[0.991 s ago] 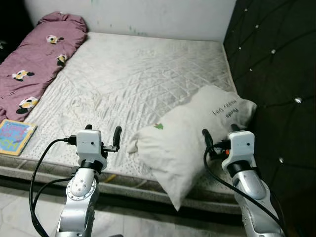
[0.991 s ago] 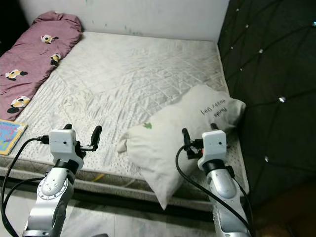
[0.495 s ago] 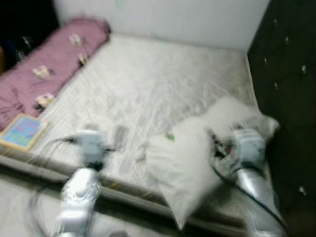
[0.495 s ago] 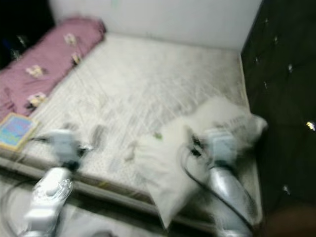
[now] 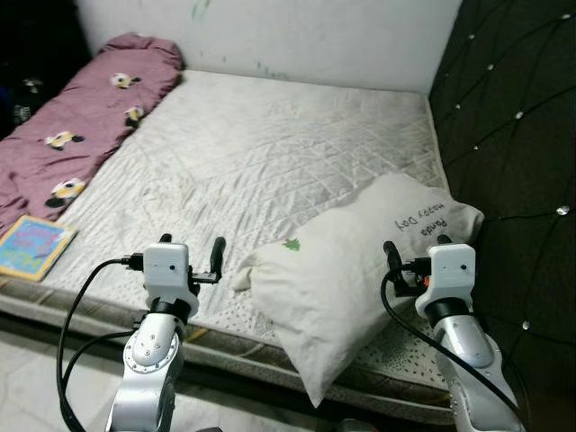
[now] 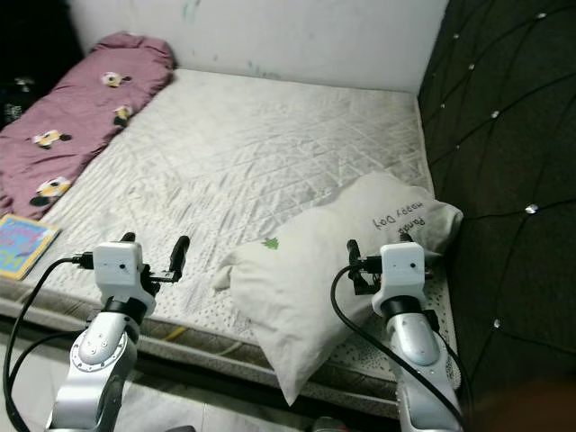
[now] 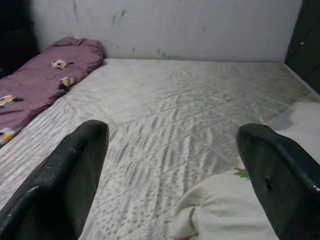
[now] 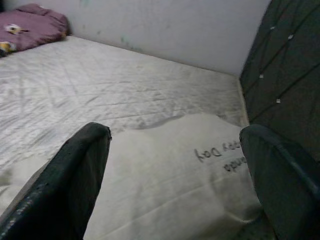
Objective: Clean up the room
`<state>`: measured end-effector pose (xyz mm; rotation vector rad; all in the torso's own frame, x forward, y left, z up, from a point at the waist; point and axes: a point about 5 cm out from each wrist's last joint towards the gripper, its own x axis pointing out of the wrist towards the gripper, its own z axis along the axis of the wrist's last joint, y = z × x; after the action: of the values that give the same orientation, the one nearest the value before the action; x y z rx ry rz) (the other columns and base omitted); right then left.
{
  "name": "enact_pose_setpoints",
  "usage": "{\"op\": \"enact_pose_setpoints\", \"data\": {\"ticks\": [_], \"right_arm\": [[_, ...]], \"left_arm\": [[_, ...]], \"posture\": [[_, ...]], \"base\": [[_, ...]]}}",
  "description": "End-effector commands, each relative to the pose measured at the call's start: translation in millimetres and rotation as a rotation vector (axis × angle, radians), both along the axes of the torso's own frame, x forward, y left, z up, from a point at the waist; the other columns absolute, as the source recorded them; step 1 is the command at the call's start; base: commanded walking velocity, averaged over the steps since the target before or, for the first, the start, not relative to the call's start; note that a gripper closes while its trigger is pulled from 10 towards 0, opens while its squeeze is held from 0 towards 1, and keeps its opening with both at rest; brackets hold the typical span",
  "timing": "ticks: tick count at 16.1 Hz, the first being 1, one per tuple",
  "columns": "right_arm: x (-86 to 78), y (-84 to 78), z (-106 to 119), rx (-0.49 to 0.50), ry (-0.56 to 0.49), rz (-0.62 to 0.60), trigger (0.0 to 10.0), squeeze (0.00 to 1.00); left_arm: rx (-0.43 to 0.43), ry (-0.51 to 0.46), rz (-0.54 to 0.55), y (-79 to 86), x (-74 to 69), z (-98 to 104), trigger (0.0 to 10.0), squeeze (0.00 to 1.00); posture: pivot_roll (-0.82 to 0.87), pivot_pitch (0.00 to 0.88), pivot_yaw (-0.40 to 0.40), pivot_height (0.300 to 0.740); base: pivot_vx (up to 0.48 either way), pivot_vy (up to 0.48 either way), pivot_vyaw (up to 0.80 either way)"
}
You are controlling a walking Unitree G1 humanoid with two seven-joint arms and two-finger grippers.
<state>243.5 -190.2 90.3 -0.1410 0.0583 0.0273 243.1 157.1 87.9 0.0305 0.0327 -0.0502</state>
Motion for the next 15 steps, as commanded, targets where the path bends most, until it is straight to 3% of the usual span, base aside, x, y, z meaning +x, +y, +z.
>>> {"op": "enact_pose_setpoints", "data": {"ticks": [1,9,15], "right_arm": [[0.3,-0.3,2.0,0.021,0.005,0.003,10.0,0.0],[1.3,3.2,0.9,0.024,0.009,0.003,10.0,0.0],[-0.1,6.1,1.3,0.011,-0.003,0.019,10.0,0.0]], "left_arm": [[0.011,0.0,0.007,1.1,0.8,1.7,10.0,0.0],[0.011,-0.005,0.001,0.5,4.1,3.2,10.0,0.0],[-0.01,-0.007,-0.001,-1.1,4.8,3.6,10.0,0.0]], "posture": [[-0.06,0.037,0.006,0.74],[-0.06,0.03,0.004,0.74],[-0.06,0.033,0.002,0.74]], "base": [[0.0,0.0,0.0],[0.0,-0.227,-0.8],[0.0,-0.229,0.0]]}}
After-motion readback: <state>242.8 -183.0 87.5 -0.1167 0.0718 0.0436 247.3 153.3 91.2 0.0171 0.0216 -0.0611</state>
